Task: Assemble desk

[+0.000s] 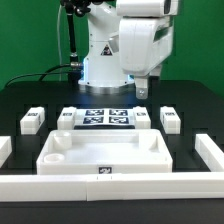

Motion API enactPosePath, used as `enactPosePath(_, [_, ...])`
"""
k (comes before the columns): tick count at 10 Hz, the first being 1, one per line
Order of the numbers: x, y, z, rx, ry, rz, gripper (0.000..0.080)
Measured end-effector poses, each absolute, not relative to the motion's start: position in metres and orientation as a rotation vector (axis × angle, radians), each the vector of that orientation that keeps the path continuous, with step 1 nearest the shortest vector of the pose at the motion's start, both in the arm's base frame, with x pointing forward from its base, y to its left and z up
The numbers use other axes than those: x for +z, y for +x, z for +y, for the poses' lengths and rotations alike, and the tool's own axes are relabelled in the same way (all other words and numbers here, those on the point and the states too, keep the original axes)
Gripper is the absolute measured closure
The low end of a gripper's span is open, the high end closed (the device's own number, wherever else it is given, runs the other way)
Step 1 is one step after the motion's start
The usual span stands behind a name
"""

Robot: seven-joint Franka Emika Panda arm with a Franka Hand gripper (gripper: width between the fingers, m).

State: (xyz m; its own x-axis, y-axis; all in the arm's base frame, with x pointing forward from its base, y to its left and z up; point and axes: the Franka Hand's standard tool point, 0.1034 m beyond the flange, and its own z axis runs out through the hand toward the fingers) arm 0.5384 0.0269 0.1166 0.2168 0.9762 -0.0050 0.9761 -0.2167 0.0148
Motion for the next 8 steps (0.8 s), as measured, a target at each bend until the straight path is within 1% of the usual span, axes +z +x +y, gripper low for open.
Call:
enactPosePath(1, [0.109, 0.528, 0.015, 0.026, 2.35, 2.053, 0.015])
enactPosePath(2, [0.106, 0.526, 0.008, 0.015, 2.318, 2.095, 0.015])
enactPosePath(6, [0.106, 0.527, 0.008, 0.013, 2.257, 2.152, 0.015])
enactPosePath(7, [0.094, 0.521, 0.0, 0.029, 2.224, 2.178, 0.015])
enactPosePath(8, [0.076, 0.508, -0.007, 0.004, 2.255, 2.174, 0.015])
